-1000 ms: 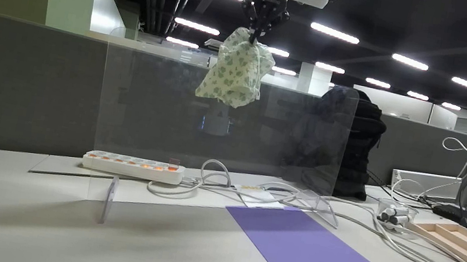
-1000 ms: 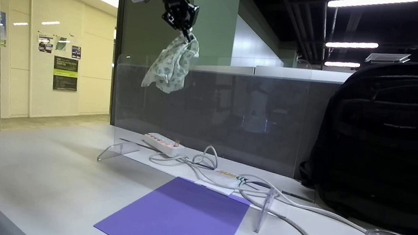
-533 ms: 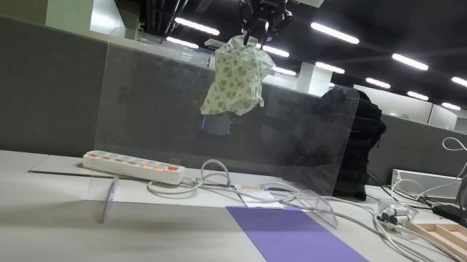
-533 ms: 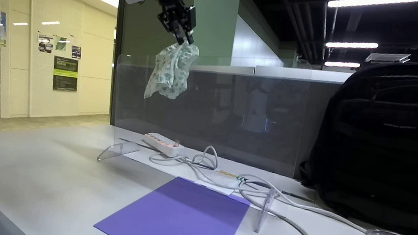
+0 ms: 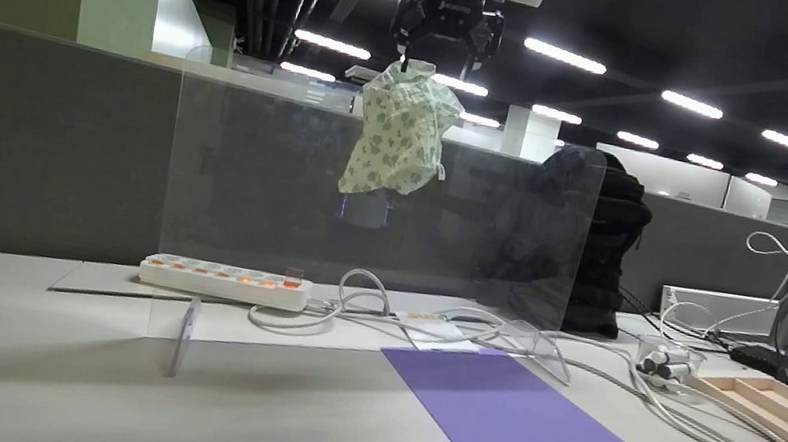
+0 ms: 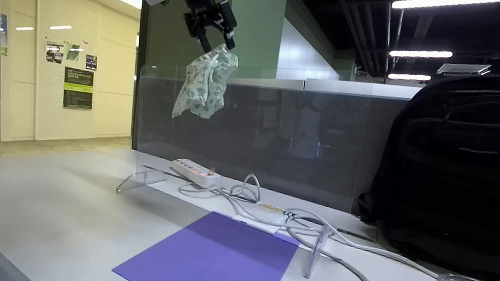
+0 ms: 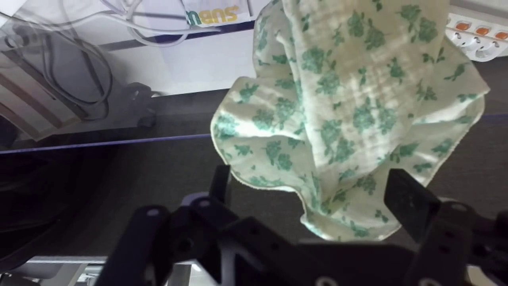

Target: Put the cloth on the glass panel

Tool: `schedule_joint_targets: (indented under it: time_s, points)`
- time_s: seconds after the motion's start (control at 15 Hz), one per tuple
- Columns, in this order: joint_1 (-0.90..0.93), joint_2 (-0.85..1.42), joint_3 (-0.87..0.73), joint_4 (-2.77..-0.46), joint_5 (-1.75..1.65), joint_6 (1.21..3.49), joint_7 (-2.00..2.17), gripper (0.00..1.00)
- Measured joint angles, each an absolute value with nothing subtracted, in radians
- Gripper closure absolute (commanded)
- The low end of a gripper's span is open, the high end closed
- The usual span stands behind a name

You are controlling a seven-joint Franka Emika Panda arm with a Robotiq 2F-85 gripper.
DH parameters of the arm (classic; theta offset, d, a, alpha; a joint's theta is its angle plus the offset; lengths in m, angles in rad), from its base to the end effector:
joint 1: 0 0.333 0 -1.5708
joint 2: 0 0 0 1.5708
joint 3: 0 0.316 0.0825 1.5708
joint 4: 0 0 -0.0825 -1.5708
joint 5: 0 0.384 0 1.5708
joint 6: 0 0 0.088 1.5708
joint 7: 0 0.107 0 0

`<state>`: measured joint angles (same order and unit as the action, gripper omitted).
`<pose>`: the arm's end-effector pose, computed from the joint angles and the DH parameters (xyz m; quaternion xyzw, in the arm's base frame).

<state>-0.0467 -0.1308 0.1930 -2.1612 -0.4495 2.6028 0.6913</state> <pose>0.5451 0.0931 0.5149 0.9406 -0.1028 0.3199 0.0496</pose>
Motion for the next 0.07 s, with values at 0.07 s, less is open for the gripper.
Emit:
schedule_joint_targets:
  time_s: [0.07]
  points:
    - [-0.044,-0.131,0.192,-2.161,-0.447,2.603,0.691,0.0]
